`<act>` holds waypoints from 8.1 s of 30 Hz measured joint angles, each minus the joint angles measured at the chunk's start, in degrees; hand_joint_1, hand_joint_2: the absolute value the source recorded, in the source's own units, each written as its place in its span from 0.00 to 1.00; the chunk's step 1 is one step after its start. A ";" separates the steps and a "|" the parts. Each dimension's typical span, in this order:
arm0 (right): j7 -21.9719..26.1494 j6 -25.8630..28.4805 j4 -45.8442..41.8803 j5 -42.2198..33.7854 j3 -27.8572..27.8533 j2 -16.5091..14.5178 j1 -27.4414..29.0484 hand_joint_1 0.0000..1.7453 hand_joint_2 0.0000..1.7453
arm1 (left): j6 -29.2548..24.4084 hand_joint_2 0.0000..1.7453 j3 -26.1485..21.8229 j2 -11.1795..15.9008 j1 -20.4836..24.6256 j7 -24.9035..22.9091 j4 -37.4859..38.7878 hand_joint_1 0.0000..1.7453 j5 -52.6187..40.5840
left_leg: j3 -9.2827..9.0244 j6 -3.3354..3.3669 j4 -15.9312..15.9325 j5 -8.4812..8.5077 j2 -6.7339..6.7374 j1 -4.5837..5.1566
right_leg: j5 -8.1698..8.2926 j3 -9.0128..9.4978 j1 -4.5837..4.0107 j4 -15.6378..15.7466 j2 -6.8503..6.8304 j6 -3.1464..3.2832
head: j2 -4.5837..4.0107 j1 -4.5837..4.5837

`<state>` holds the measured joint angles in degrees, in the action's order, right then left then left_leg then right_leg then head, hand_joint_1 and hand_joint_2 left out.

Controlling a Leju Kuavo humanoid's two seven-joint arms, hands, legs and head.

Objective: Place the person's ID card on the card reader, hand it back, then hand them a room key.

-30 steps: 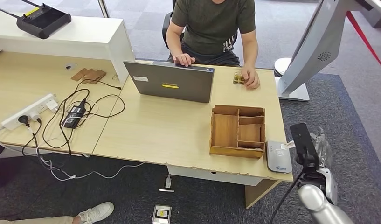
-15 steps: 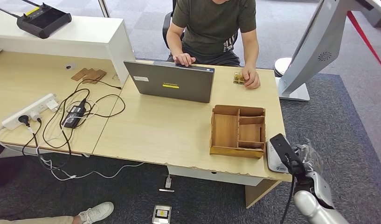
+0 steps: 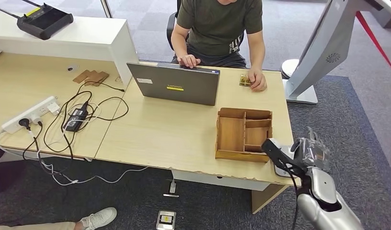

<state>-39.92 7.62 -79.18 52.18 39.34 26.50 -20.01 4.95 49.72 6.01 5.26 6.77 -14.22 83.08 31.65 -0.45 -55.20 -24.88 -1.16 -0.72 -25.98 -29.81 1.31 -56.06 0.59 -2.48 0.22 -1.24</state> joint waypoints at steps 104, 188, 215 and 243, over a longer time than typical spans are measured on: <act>12.62 -0.43 -21.02 25.48 7.93 -9.49 8.25 0.00 1.00 | -0.31 1.00 5.05 -0.21 0.32 2.19 0.93 0.00 -0.86 | -0.05 -0.03 0.01 -0.16 0.04 -0.02 | -0.12 -0.04 -0.02 0.04 0.07 0.02 | 0.00 -0.01; 3.72 -9.50 8.95 15.06 10.77 -10.57 -4.51 1.00 1.00 | -0.75 1.00 4.74 0.46 -0.31 1.39 0.95 0.00 0.73 | -0.11 -0.04 0.00 -0.15 0.05 -0.03 | -0.13 0.03 -0.02 0.02 0.06 0.01 | 0.00 0.01; -0.10 -8.28 -0.52 17.48 8.90 -7.95 -3.65 1.00 1.00 | -0.77 1.00 4.76 0.60 -0.40 1.58 0.95 0.00 0.20 | -0.29 0.00 -0.04 -0.18 0.05 -0.01 | -0.13 0.23 0.00 0.07 0.08 -0.09 | 0.00 0.00; 9.09 3.43 -0.87 -0.49 11.37 -17.22 -12.14 1.00 1.00 | -2.13 1.00 5.80 -0.38 3.53 -2.21 0.89 0.00 -5.34 | -0.17 -0.01 -0.03 -0.17 0.05 -0.02 | -0.14 0.19 -0.02 0.02 0.05 -0.08 | 0.00 0.01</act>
<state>-30.83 11.05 -80.04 51.69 50.71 9.27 -32.15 2.82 55.53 5.62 8.79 4.56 -13.33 77.74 31.48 -0.46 -55.23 -25.05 -1.12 -0.74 -26.13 -29.62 1.29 -56.04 0.64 -2.56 0.22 -1.23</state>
